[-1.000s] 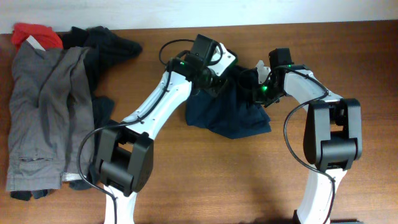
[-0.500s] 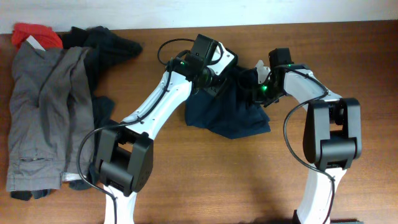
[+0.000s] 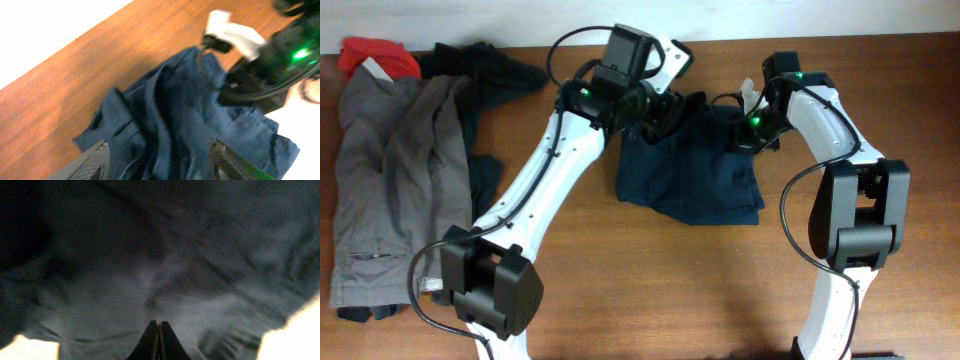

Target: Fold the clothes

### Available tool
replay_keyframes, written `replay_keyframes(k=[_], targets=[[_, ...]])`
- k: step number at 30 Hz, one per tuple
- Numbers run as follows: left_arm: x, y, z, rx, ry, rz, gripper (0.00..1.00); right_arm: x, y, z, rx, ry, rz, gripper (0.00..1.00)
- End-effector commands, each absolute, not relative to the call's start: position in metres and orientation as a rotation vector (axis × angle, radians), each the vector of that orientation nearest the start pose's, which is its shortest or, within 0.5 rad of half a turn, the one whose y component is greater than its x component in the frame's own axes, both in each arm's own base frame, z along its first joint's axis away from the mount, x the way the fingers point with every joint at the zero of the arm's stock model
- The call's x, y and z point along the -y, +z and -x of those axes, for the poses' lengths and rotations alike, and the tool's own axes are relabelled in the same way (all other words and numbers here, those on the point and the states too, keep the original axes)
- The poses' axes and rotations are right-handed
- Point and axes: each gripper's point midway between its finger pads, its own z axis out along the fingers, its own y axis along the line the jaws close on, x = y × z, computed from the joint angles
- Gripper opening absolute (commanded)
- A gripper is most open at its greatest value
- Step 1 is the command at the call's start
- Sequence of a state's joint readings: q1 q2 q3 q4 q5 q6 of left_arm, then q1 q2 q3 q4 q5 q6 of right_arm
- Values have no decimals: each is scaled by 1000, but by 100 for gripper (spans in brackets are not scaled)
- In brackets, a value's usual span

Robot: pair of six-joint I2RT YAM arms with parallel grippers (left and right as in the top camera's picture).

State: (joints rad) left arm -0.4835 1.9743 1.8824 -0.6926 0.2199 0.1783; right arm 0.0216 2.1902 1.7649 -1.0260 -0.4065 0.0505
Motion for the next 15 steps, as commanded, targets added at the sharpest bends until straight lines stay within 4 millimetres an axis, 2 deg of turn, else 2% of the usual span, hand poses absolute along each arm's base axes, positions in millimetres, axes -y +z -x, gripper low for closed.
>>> replay_keyframes(k=[1, 5, 10, 11, 13, 15], targets=[[250, 233, -476, -2235, -369, -784, 63, -56, 49, -441, -3026, 441, -45, 4], [217, 224, -482, -2304, -340, -719, 59, -61, 46, -436, -3045, 487, -47, 4], [161, 235, -496, -2342, -312, -534, 59, -83, 69, -443, -2952, 686, 14, 4], [144, 241, -500, -2341, -305, -475, 60, -90, 81, -446, -2918, 738, 28, 9], [127, 245, -504, -2340, -299, -422, 60, -97, 93, -449, -2884, 785, 47, 25], [113, 245, -506, -2348, -288, -390, 60, -105, 105, -451, -2853, 815, 74, 34]])
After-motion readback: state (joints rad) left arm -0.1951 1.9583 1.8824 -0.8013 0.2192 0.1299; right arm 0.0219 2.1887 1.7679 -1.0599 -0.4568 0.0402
